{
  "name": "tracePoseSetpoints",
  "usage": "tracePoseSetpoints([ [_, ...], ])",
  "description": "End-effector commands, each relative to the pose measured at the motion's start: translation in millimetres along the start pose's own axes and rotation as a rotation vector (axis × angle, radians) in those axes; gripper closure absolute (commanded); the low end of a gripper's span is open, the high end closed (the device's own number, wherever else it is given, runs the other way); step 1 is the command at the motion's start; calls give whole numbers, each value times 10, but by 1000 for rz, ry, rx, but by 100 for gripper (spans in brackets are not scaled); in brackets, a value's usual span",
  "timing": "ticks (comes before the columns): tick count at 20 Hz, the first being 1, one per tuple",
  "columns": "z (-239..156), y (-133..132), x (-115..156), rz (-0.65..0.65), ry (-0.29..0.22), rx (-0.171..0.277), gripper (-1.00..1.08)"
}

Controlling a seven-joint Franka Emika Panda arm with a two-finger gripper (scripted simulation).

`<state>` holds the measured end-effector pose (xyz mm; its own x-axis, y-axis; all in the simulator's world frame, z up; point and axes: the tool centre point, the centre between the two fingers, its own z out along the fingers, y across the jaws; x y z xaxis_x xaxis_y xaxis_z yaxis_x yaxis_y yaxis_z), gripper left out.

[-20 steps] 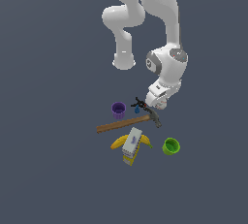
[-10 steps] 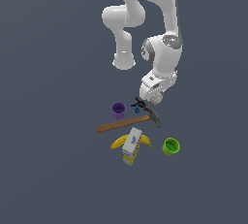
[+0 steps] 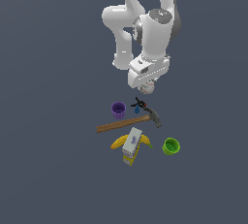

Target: Pick up a designated object from a clutter of objects.

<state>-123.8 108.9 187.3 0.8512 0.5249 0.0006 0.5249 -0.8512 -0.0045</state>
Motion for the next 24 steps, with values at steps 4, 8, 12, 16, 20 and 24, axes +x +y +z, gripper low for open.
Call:
tracePoseSetpoints([
  [4,-477,274,-202,0,3,2,108],
  [8,-818,481,-350,0,3,2,108],
  [12,-1164,691,-496,0,2,2,108],
  [16,-1495,897,-633,1,1,0,108],
  [20,-1779,1076,-744,2,1,-1,108],
  [24,-1996,1213,-822,2,0,-3,108],
])
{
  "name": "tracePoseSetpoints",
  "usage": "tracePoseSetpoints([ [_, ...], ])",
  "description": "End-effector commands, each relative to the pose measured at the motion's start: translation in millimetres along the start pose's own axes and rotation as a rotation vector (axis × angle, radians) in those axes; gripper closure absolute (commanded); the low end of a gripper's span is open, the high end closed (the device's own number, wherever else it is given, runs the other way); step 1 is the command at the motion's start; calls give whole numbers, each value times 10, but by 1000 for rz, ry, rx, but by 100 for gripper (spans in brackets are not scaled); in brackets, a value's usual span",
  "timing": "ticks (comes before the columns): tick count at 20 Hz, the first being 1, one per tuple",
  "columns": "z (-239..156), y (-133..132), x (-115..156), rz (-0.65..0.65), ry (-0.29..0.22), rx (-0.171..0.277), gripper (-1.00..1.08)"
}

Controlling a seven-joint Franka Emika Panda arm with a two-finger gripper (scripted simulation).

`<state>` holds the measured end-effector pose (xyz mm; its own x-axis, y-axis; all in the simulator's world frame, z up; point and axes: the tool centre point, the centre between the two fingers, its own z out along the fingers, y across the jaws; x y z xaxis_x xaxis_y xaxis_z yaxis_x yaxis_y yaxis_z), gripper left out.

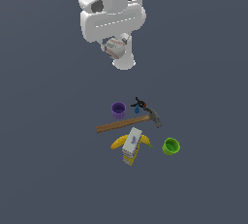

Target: Pick up a designated object from a clutter of objects.

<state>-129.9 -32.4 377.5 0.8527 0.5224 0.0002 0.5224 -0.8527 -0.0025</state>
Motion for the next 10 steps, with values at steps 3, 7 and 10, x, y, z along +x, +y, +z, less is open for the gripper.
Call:
tracePoseSetpoints([
  [3,-203,126,-68,-1,0,-2,108],
  [7,-288,184,-91,-1,0,-2,108],
  [10,-306,197,-95,-1,0,-2,108],
])
